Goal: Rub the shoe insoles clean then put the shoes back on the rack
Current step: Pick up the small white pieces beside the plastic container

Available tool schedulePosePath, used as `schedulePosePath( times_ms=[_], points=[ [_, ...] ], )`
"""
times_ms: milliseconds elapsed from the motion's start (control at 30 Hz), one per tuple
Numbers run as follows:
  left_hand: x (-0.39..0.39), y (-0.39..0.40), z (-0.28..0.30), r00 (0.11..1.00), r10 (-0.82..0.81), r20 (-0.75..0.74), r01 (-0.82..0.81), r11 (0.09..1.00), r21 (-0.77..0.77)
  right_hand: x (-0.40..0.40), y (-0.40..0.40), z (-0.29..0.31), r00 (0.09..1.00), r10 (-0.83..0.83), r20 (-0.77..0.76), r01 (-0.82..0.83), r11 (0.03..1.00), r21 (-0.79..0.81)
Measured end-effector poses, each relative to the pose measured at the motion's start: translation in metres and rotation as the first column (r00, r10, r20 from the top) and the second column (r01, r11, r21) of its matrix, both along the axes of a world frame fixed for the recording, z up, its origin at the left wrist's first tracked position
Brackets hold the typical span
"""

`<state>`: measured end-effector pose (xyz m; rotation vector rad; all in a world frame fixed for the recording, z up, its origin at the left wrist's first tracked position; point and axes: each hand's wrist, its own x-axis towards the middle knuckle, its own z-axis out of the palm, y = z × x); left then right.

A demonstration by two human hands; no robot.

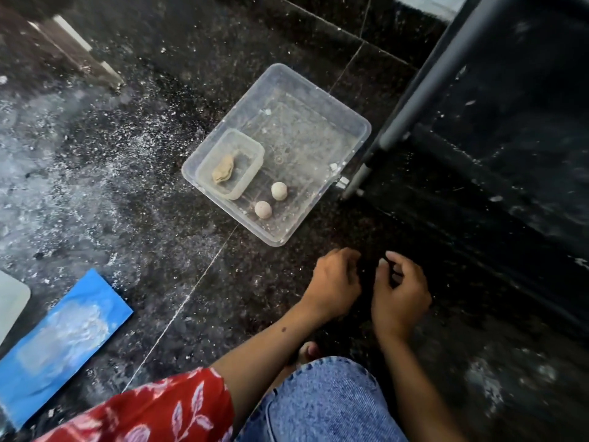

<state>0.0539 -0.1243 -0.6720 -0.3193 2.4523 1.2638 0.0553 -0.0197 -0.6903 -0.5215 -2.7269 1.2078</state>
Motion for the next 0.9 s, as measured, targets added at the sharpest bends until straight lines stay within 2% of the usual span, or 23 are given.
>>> schedulePosePath(
  times_ms=[167,467,600,700,800,900],
  points=[
    [-0.009,0.014,0.0,0.99,0.005,0.14,-0.015,0.997,0.072,0.007,0.002,-0.002,0.994,-0.008,0.105,0.012,0.999,-0.04],
    [-0.004,0.017,0.007,0.983,0.049,0.175,-0.076,0.985,0.152,0.007,0.01,-0.004,0.979,0.022,0.202,0.019,0.98,-0.199],
    [-0.002,0.01,0.011,0.968,0.139,0.209,-0.184,0.958,0.218,0.006,0.004,0.002,0.972,0.063,0.226,0.001,0.962,-0.272],
    [0.0,-0.005,0.013,0.946,0.269,0.179,-0.312,0.905,0.289,0.001,-0.011,0.015,0.979,0.117,0.166,-0.05,0.932,-0.359],
    [0.0,-0.024,0.029,0.897,0.417,0.148,-0.442,0.834,0.33,-0.008,-0.034,0.03,0.975,0.207,0.076,-0.164,0.912,-0.376],
    [-0.001,-0.047,0.042,0.788,0.584,0.195,-0.606,0.68,0.412,-0.024,-0.061,0.043,0.936,0.352,-0.026,-0.342,0.889,-0.305]
  ],
)
